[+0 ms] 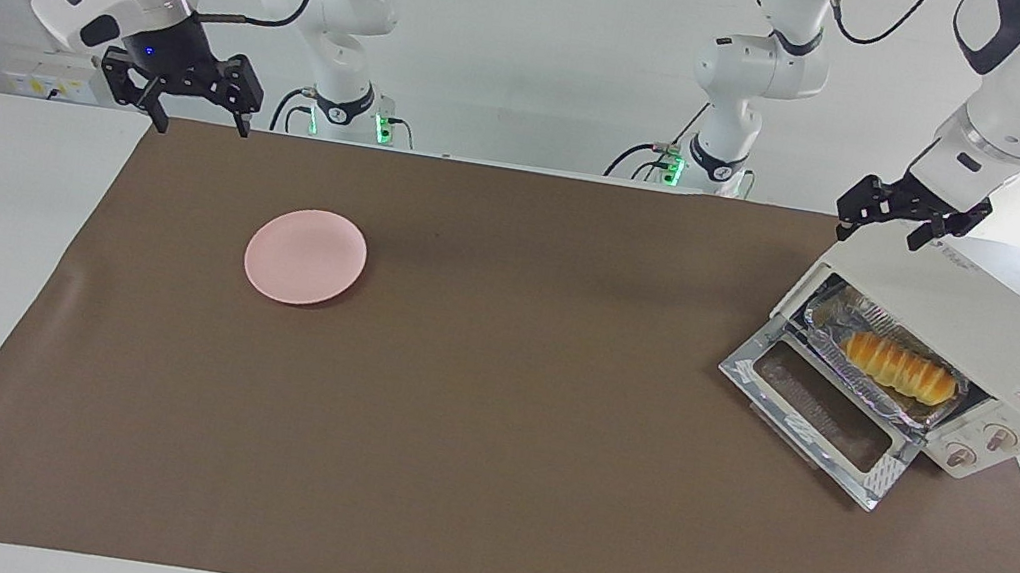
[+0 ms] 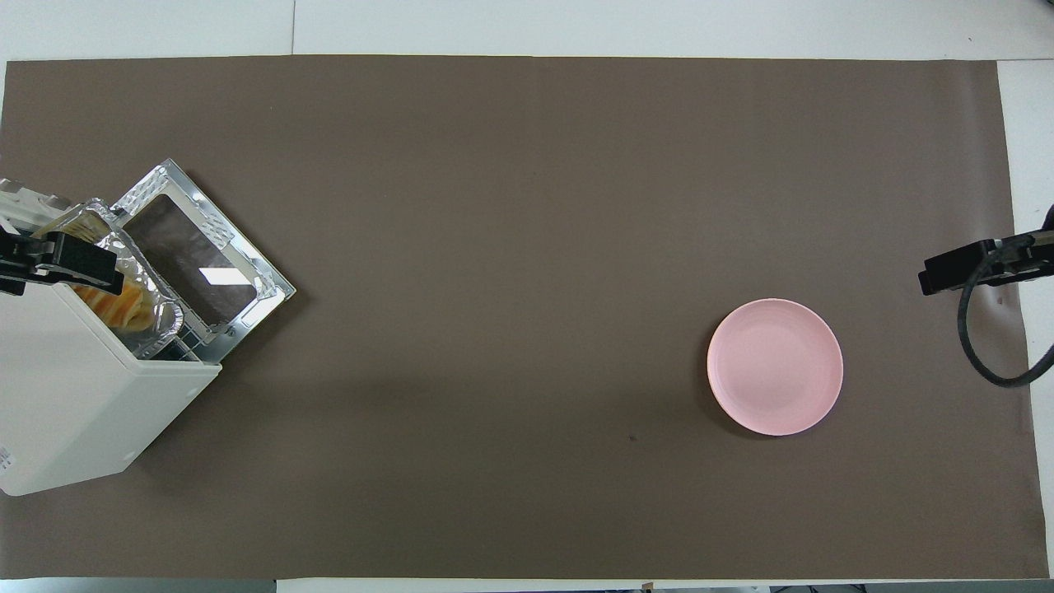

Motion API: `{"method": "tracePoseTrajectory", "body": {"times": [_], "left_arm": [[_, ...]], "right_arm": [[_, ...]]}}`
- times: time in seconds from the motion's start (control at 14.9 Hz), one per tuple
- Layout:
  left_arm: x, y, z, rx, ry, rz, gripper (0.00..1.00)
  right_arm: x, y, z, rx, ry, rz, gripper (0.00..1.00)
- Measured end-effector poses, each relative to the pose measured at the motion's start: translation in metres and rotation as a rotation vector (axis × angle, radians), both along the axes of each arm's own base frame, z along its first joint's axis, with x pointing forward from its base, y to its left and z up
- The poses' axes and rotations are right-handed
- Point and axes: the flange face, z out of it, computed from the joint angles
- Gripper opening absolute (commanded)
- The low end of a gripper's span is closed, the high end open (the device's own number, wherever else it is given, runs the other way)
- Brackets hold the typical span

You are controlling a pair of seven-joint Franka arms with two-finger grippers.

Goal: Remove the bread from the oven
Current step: 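Reach the left gripper toward the foil tray inside the toaster oven, then grasp the foil tray edge with the left gripper inside the oven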

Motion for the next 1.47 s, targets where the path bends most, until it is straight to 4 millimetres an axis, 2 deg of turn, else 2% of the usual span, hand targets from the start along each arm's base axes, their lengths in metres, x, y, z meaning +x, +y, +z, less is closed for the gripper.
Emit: {"method": "tracePoseTrajectory", "body": {"times": [0.47, 0.6, 0.74, 0.94, 1.21, 1.34, 1.47], "left_arm": [[0.003, 0.000, -0.002, -0.001, -0.027, 0.008, 1.00], [0.009, 0.000, -0.002, 0.004, -0.082, 0.109, 1.00], [0.016, -0.002, -0.012, 0.012, -0.119, 0.296, 1.00], [0.026, 0.002, -0.054, 0.016, -0.141, 0.461, 1.00], [0.040, 0.041, -0.119, 0.124, -0.183, 0.572, 1.00], [0.052, 0.041, -0.153, 0.175, -0.199, 0.629, 1.00], [0.063, 0.039, -0.176, 0.177, -0.211, 0.653, 1.00]], "right_arm": [[0.000, 0.000, 0.000, 0.000, 0.000, 0.000, 1.00], [0.000, 0.000, 0.000, 0.000, 0.000, 0.000, 1.00], [0.000, 0.000, 0.000, 0.000, 0.000, 0.000, 1.00], [0.000, 0.000, 0.000, 0.000, 0.000, 0.000, 1.00], [0.000, 0.000, 0.000, 0.000, 0.000, 0.000, 1.00], [0.000, 0.000, 0.000, 0.000, 0.000, 0.000, 1.00], [0.000, 0.000, 0.000, 0.000, 0.000, 0.000, 1.00]]}}
